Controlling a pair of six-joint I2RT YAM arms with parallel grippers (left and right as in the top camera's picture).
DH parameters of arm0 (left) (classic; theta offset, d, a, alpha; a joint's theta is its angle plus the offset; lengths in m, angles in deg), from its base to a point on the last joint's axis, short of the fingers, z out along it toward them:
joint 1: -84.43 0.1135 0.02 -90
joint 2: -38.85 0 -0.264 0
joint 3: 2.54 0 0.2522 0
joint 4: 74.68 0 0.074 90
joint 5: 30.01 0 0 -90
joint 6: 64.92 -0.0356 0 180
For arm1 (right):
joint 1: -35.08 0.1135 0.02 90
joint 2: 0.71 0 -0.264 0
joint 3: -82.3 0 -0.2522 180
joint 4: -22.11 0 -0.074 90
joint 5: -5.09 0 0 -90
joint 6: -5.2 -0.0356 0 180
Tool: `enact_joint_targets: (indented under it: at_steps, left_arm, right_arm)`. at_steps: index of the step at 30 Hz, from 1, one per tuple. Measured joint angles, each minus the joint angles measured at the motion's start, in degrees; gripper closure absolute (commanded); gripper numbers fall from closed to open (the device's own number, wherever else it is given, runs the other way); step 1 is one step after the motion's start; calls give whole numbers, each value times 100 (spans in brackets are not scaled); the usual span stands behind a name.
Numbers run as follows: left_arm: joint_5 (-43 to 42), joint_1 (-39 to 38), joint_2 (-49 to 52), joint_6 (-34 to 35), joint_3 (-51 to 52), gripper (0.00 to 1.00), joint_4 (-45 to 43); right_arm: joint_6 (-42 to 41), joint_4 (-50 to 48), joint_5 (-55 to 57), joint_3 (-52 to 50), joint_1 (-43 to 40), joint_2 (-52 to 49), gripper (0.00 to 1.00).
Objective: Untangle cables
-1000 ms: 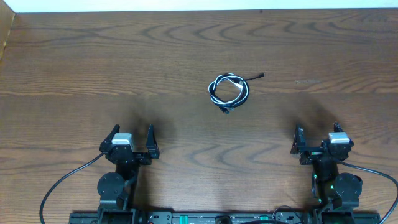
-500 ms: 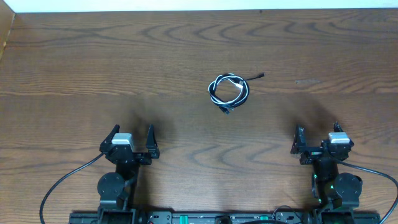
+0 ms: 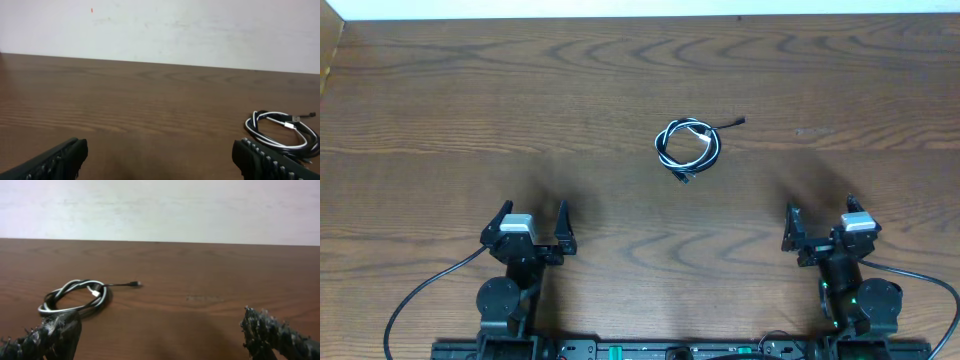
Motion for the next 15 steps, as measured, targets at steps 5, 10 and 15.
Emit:
enact_joint_targets:
  at_steps: [5, 10, 15]
  left_arm:
    - [-173, 0, 332, 0, -138, 2, 205]
    - [-420, 0, 1097, 0, -629, 2, 376]
    - [-686, 0, 2057, 0, -1541, 2, 671]
  right_arm:
    - [-2, 232, -223, 149, 0, -317, 1]
    - [-2, 575, -306, 713, 0, -1019, 1]
    - [-2, 868, -350, 1663, 0, -1963, 1]
